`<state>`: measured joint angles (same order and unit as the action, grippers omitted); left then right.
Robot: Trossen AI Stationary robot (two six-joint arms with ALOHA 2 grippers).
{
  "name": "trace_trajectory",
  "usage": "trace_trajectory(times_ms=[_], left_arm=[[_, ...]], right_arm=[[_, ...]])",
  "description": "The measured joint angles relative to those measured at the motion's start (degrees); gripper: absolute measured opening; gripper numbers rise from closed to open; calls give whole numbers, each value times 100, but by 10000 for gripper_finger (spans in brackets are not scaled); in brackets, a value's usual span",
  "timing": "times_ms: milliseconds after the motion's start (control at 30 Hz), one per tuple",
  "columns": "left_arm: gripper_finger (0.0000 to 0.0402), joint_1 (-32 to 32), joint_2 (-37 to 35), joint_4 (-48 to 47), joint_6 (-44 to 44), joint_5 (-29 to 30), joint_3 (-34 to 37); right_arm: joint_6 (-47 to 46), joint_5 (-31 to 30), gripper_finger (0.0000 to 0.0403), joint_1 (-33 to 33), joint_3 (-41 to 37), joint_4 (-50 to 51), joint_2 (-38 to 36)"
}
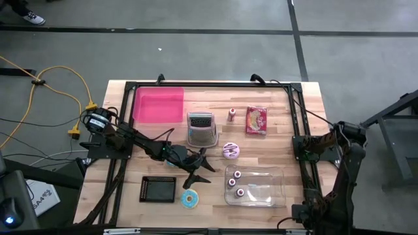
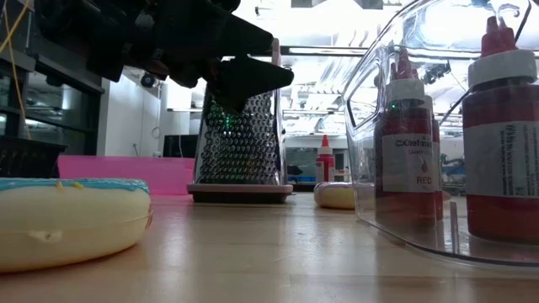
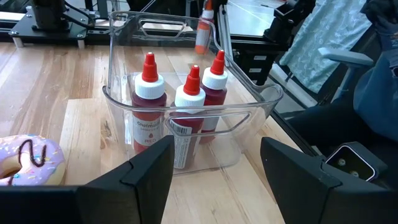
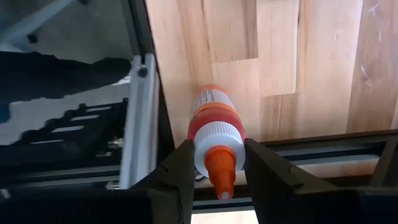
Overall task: Pick & Place Food Item
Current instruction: Put the bottom orange food coloring bottle into the transparent bin
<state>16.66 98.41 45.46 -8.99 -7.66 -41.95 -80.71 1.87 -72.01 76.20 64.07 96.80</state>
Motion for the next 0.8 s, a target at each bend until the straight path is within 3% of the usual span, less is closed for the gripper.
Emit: trace_trajectory(times_ms=[233,467,800], left_arm=[[233,-1,0,-1,0,0,0],[233,-1,0,-1,0,0,0],[233,1,0,-1,0,0,0]], right_arm=[[422,-45,108,310,281,359,-316],[1322,-57,107,720,1112,1136,-355],[2163,-489,107,1443,1922,1650,-355]])
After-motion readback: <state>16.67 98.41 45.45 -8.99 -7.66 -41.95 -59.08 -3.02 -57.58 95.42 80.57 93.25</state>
